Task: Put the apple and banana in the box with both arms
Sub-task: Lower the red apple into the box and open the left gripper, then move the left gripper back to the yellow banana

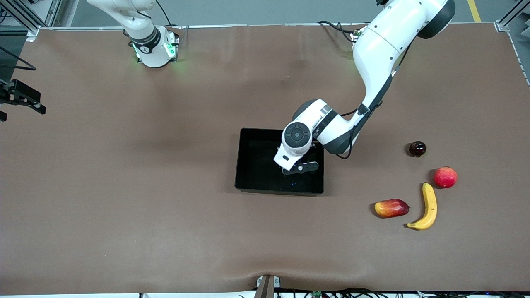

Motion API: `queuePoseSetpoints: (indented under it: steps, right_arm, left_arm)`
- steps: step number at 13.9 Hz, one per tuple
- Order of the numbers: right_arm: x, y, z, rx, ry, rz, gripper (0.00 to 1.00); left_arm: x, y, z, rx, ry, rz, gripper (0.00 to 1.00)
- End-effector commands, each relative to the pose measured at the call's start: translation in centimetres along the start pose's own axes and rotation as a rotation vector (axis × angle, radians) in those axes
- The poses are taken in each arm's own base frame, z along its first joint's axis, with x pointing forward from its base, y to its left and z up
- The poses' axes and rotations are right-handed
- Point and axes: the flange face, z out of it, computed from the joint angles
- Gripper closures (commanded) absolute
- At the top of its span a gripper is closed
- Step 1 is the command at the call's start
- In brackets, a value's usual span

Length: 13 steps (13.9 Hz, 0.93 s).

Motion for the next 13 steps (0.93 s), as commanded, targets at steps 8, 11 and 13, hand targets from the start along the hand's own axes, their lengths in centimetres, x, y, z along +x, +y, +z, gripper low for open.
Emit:
queuePoseSetpoints:
  steps: [8,11,13]
  right_arm:
    - [0.0,-0.5,-1.2,0.001,0.010,0.121,0.00]
    - [0.2,-0.5,-2.1,-0.006,0.027,0.120,0.00]
    - [0.1,0.1,-2.5,-0.004,0.037,0.129,0.00]
  left_arm:
    - [9.1,-16.2,-17.2,0.001,0.201,-0.007,0.00]
    - [13.5,-24.1,-16.6,0.008,0.193,0.072,0.00]
    - [16.2,-29.1,-15.8,0.064,0.232,0.129,0.00]
